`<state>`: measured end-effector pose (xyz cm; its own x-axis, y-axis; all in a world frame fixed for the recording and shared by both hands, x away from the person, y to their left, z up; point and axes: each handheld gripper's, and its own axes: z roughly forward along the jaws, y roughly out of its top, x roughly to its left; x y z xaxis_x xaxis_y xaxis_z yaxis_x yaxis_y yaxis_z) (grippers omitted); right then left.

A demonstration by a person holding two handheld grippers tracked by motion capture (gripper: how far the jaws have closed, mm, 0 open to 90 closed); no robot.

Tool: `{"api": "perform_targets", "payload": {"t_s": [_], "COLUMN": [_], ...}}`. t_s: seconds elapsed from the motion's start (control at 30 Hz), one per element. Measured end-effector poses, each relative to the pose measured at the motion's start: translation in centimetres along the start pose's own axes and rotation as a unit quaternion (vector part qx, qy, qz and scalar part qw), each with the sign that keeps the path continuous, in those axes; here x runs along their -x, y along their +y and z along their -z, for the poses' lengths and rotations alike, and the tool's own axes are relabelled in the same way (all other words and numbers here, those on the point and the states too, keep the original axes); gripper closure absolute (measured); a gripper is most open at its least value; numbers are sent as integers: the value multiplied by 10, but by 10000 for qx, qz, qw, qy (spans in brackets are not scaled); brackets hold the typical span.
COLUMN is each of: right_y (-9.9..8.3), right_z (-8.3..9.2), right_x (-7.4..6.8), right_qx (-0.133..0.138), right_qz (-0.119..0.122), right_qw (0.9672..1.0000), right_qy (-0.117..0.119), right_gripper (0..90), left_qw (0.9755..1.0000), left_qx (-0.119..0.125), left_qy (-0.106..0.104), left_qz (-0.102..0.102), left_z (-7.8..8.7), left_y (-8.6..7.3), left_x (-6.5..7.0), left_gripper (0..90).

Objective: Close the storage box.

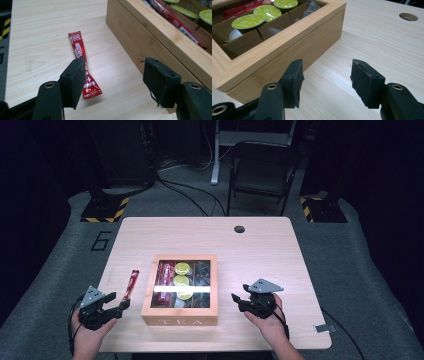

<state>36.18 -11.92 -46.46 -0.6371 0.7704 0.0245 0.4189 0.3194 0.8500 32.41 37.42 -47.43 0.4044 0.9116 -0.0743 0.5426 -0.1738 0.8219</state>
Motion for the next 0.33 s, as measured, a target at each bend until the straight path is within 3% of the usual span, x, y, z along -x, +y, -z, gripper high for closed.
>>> {"api": "perform_targets", "payload": {"t_s": [0.17, 0.27, 0.33], "right_y": [0, 0, 3], "right_z": [-1, 1, 4], "right_x": [-1, -5, -10], "right_qx": [0, 15, 112], "right_qz": [47, 48, -7], "right_qw": [10000, 10000, 9997], "right_qy": [21, 60, 210], "right_gripper": [428, 428, 425], "left_qw": [10000, 9999, 9999], "left_qx": [-33, 82, 65], "left_qy": [4, 35, 53], "left_qz": [44, 57, 62], "left_z": [-2, -2, -2], "left_y": [-1, -1, -2], "left_x": [-1, -1, -1], "left_gripper": [351, 346, 342]}}
